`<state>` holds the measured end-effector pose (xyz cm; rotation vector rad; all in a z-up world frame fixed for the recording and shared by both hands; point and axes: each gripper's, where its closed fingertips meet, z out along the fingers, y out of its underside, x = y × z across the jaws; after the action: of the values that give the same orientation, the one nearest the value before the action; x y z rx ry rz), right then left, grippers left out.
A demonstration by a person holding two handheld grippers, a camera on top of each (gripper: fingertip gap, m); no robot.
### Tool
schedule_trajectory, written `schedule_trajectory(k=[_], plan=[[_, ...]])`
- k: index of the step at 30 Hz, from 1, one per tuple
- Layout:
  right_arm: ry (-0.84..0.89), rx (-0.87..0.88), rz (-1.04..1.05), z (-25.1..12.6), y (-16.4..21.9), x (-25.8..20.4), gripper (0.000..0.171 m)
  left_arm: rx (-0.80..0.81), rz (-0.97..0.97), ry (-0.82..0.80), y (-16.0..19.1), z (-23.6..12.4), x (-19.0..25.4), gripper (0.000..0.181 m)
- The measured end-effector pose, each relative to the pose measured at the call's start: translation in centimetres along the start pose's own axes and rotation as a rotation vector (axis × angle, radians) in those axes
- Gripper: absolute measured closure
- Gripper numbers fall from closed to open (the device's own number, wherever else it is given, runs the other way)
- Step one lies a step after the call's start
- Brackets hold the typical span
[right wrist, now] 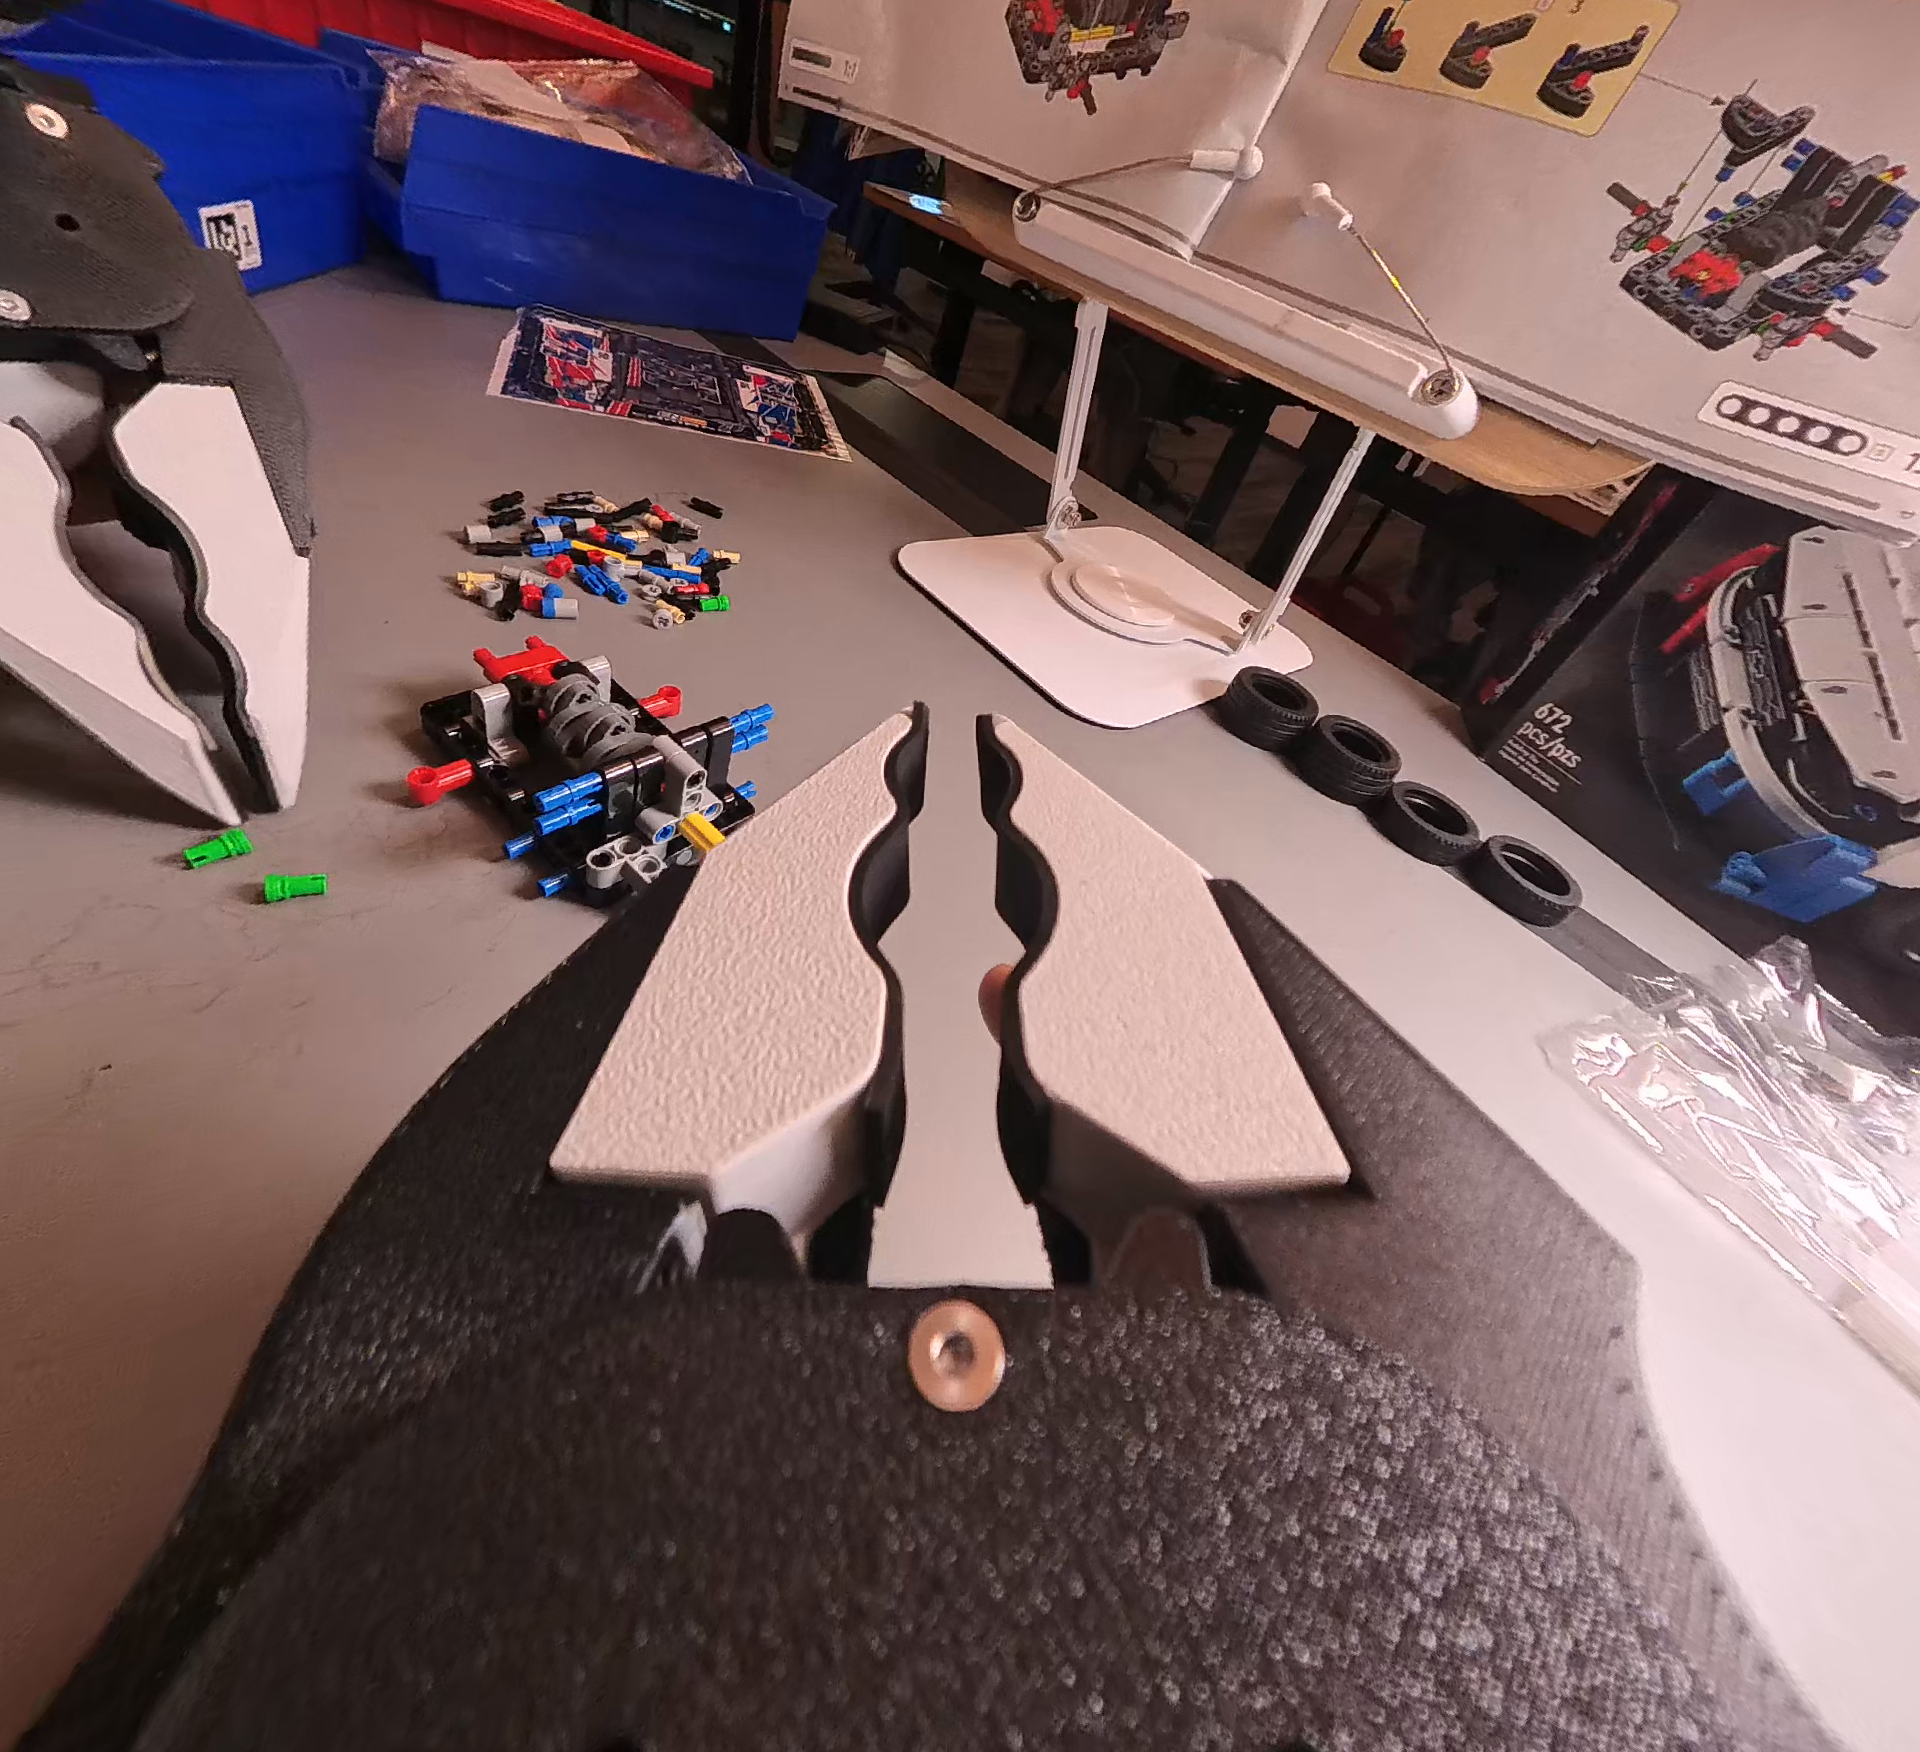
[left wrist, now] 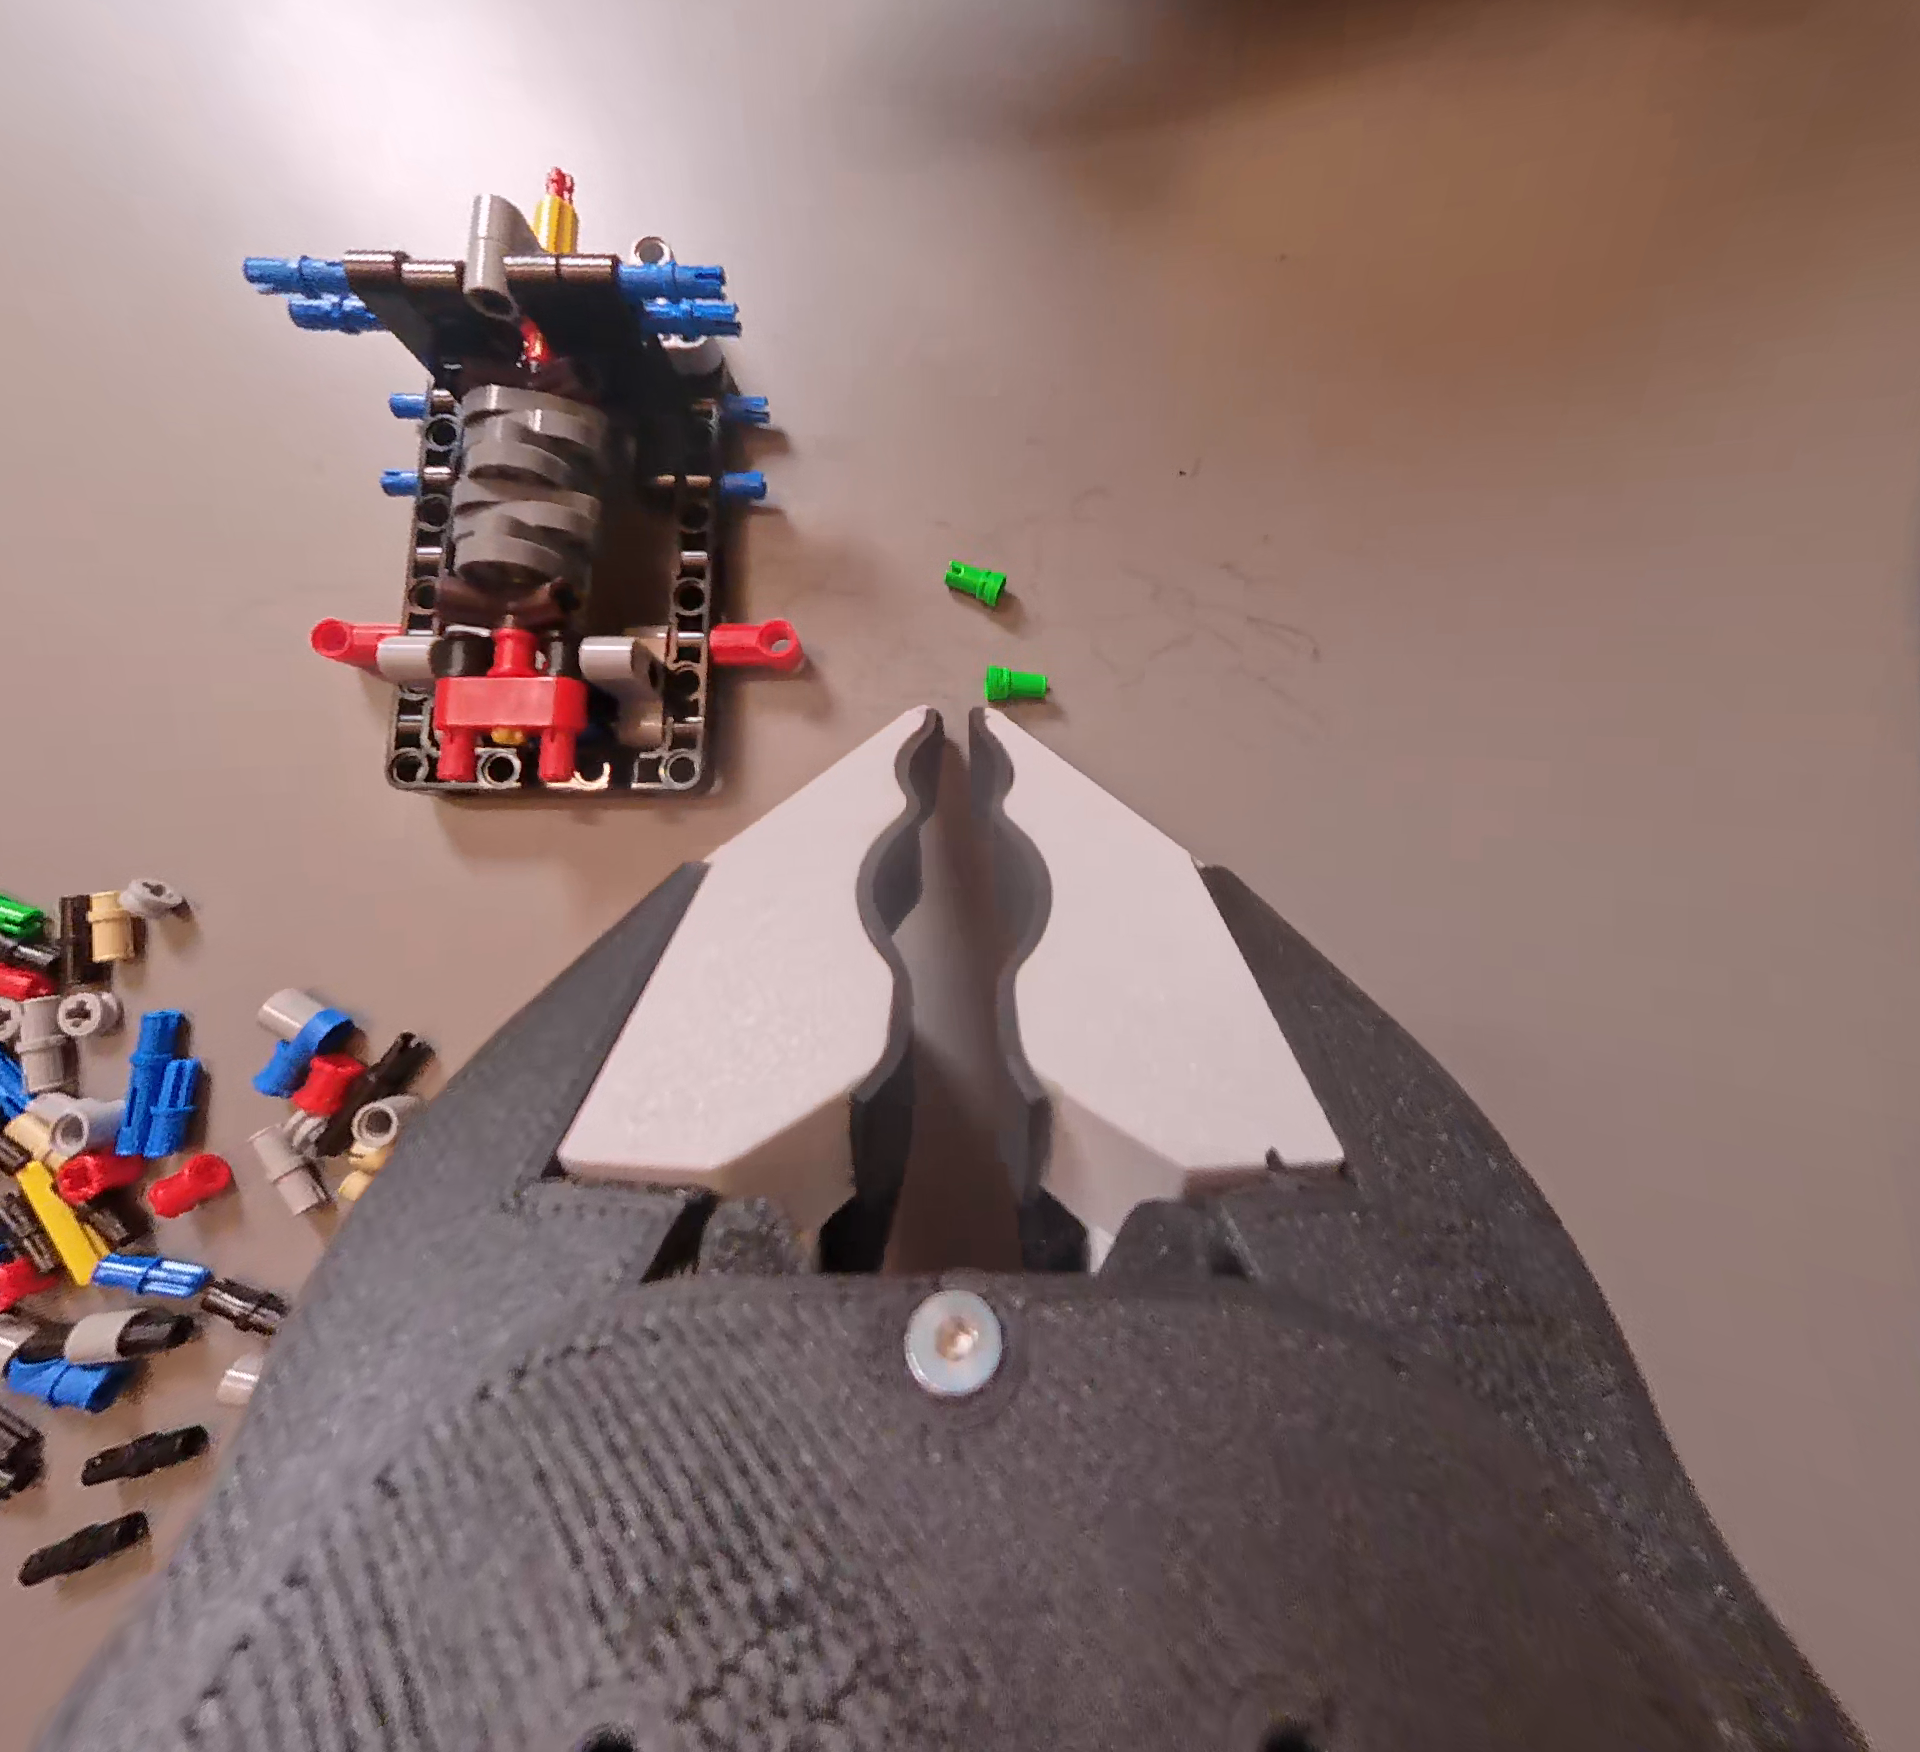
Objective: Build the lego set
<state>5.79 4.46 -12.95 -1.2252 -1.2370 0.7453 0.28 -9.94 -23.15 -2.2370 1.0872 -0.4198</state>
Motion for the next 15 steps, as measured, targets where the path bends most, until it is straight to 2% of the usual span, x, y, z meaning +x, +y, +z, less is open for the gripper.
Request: schedule_trajectory(k=[3, 7, 15], plan=[[0.001, 0.006, -0.003, -0.1, -0.2, 0.0, 0.164, 0.025, 0.001, -0.02, -0.3, 0.2, -0.4, 0.18], [-0.006, 0.009, -0.003, -0.1, -0.3, -0.2, 0.164, 0.045, 0.015, -0.054, -0.5, -0.1, -1.1, 0.172], [-0.016, -0.008, 0.004, 0.1, 0.3, -0.2, 0.163, 0.045, 0.048, 0.075, -0.1, -0.6, 1.0, 0.17]])
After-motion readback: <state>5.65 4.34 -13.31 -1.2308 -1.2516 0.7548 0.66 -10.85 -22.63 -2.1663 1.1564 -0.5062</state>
